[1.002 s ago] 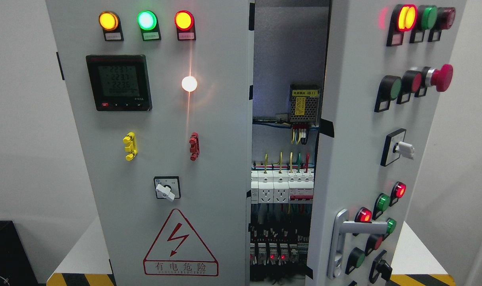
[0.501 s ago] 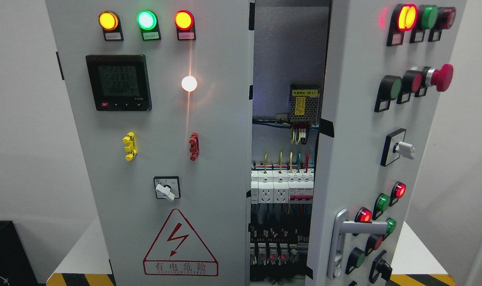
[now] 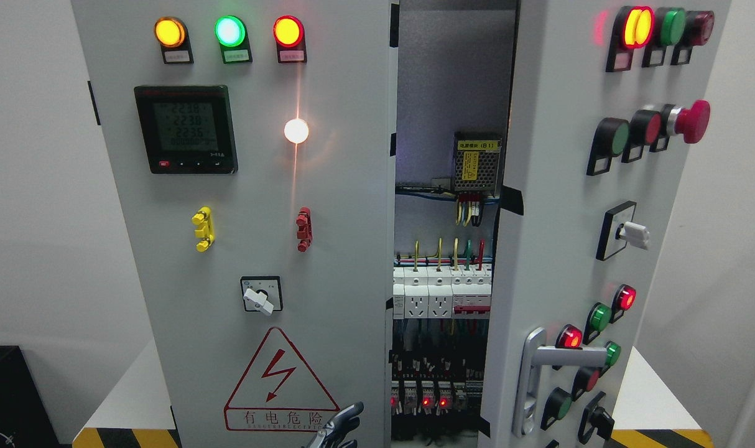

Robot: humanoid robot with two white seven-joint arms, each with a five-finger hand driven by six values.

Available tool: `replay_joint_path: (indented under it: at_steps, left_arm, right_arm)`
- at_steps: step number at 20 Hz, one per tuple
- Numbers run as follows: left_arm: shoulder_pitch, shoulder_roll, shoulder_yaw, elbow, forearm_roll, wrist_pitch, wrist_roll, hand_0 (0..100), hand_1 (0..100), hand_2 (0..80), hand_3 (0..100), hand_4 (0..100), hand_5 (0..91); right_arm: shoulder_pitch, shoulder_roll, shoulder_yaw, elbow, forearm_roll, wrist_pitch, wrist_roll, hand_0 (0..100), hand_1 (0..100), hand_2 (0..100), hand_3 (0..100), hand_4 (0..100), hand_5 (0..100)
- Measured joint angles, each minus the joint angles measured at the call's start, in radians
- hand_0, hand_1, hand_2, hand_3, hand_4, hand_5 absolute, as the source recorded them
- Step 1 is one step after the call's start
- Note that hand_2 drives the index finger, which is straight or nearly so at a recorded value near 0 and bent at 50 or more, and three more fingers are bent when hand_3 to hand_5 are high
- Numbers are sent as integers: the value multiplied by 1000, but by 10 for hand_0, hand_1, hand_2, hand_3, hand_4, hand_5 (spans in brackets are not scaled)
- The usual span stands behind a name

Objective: Open door with both hands
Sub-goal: 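Raise the left hand into the gap beside the ajar door panel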

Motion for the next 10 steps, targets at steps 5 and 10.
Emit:
replay_joint_path:
  at_steps: [5, 10]
  left_arm:
    - [-127, 46, -31, -12, 131, 5, 0, 0, 0, 0, 0, 0, 0]
    - [-268, 102, -58, -18, 281, 43, 0, 0, 0, 0, 0, 0, 0]
  right_arm:
    - [0, 0, 0, 0, 0, 0, 0, 0, 0, 0, 0, 0, 0]
    - [0, 0, 0, 0, 0, 0, 0, 0, 0, 0, 0, 0, 0]
